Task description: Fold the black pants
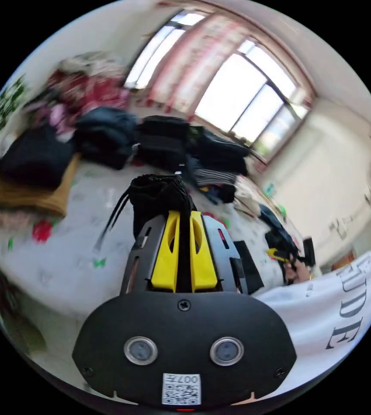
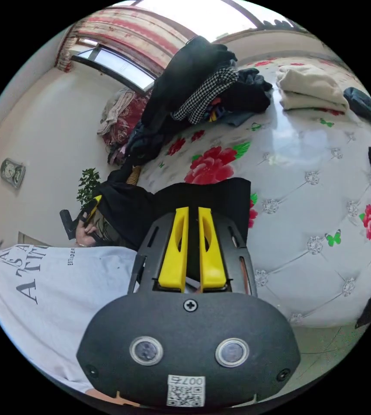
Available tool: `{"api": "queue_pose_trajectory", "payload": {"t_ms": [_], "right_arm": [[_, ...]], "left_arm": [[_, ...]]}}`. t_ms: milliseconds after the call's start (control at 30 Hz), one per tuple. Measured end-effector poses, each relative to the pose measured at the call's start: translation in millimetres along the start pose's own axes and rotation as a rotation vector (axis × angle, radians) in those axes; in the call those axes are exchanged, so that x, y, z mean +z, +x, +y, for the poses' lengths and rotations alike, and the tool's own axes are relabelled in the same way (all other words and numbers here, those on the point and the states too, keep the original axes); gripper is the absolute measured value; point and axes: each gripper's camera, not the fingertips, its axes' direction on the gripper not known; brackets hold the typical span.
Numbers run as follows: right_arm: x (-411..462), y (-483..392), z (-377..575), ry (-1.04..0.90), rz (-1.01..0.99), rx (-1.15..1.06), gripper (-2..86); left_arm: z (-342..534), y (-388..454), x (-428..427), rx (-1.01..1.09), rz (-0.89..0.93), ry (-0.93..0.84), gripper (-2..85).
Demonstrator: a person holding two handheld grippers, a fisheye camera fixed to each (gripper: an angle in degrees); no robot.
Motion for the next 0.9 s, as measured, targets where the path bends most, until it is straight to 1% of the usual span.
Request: {"api": "queue_pose_trajectory", "payload": {"t_ms": [33, 67, 133, 167, 233, 333, 367, 467, 533, 567, 633, 767, 833, 867, 900], "right_arm": [[-12.0, 10.4, 0.7, 0.036, 0.001, 0.034, 3.5], [-17.9, 15.7, 1.6, 0.056, -0.001, 0.05, 3.6], [-39.6, 36.2, 8.2, 0.133, -0.005, 0.114, 4.6], [-44.0, 41.4, 10.4, 0.149, -0.006, 0.129, 4.8], [-57.5, 63.6, 20.1, 0.195, -0.021, 0.195, 5.6], [-68.6, 92.7, 33.9, 0.219, -0.057, 0.279, 6.4], [-70.6, 97.9, 36.8, 0.222, -0.064, 0.292, 6.6], [-73.2, 121.9, 47.4, 0.202, -0.079, 0.335, 7.6], [-66.1, 138.3, 48.0, 0.149, -0.084, 0.354, 8.3], [-63.9, 141.5, 47.4, 0.137, -0.086, 0.355, 8.5], [-50.2, 153.6, 41.0, 0.073, -0.09, 0.354, 8.7], [-24.6, 169.8, 26.4, -0.033, -0.115, 0.345, 7.8], [-20.7, 179.7, 16.2, -0.046, -0.17, 0.346, 6.1], [-19.8, 182.1, 13.0, -0.057, -0.186, 0.342, 5.5], [-18.4, 186.1, 6.4, -0.086, -0.215, 0.328, 4.2]], "left_arm": [[-11.6, 41.0, 16.1, 0.154, 0.069, -0.023, 4.0], [-14.7, 62.2, 25.3, 0.23, 0.107, -0.037, 4.1], [-9.8, 141.2, 74.2, 0.48, 0.286, -0.149, 5.8], [-4.5, 157.6, 89.4, 0.519, 0.334, -0.188, 6.6], [26.3, 205.2, 155.1, 0.598, 0.509, -0.384, 8.4], [52.1, 215.9, 207.9, 0.539, 0.519, -0.536, 8.8], [54.4, 212.6, 213.1, 0.528, 0.519, -0.548, 9.0], [56.3, 170.7, 232.2, 0.405, 0.42, -0.564, 9.5], [58.8, 121.1, 246.7, 0.253, 0.318, -0.581, 10.6], [60.2, 109.3, 250.1, 0.219, 0.292, -0.585, 10.9], [69.3, 68.6, 265.1, 0.084, 0.223, -0.602, 12.3], [94.9, 39.4, 305.2, -0.058, 0.235, -0.683, 12.7], [115.6, 40.9, 342.7, -0.096, 0.283, -0.789, 10.6], [115.7, 41.9, 344.8, -0.094, 0.255, -0.759, 9.7], [116.3, 45.0, 355.3, -0.082, 0.248, -0.765, 7.7]]}}
